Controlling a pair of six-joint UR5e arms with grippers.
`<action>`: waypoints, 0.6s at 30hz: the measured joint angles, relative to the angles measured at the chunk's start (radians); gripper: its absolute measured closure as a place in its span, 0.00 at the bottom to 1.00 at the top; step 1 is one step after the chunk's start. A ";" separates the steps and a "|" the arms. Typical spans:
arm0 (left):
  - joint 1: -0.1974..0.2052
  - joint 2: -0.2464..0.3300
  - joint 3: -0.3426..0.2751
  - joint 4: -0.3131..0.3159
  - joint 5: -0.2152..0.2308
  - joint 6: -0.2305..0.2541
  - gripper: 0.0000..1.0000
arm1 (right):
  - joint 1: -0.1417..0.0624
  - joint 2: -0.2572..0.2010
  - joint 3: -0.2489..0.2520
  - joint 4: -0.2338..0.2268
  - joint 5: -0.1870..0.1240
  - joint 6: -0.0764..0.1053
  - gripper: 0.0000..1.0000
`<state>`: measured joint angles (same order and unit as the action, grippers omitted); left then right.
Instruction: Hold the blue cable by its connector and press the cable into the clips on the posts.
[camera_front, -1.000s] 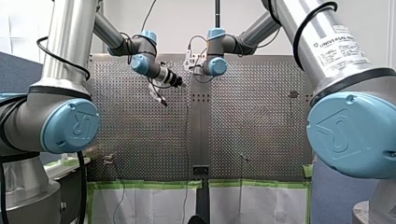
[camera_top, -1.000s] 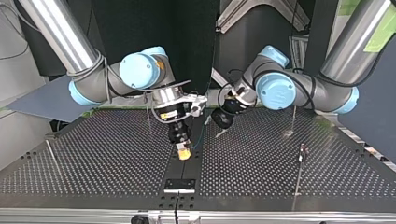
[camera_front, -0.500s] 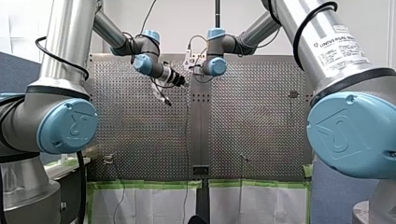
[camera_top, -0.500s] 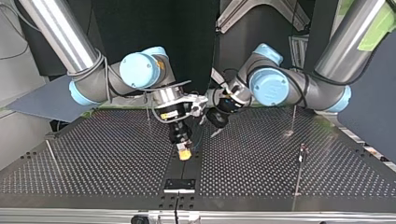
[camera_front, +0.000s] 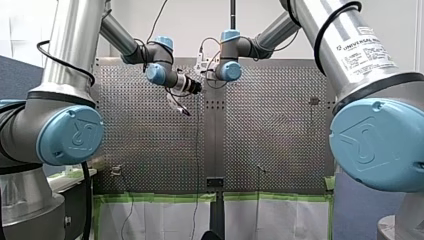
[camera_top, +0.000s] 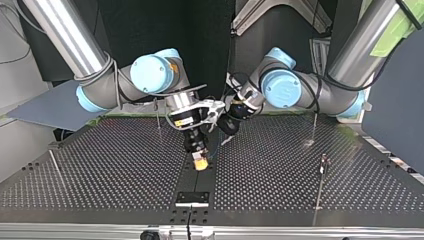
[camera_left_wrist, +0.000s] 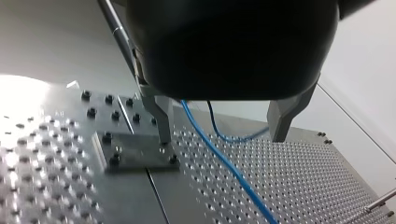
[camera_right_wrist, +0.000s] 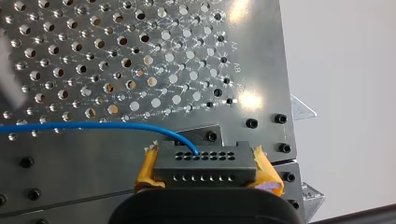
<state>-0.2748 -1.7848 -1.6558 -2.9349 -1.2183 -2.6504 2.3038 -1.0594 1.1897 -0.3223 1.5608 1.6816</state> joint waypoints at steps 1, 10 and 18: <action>0.000 -0.006 -0.001 0.007 0.001 -0.007 0.00 | 0.000 0.000 0.000 0.000 0.000 0.000 1.00; 0.006 -0.027 -0.004 0.086 0.004 -0.049 0.00 | 0.002 0.000 0.000 0.000 0.001 0.000 1.00; 0.009 -0.029 -0.004 0.147 0.007 -0.078 0.00 | 0.004 0.000 0.000 0.000 0.000 0.000 1.00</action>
<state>-0.2660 -1.8134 -1.6599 -2.7878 -1.2110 -2.7288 2.3073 -1.0594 1.1896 -0.3222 1.5608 1.6816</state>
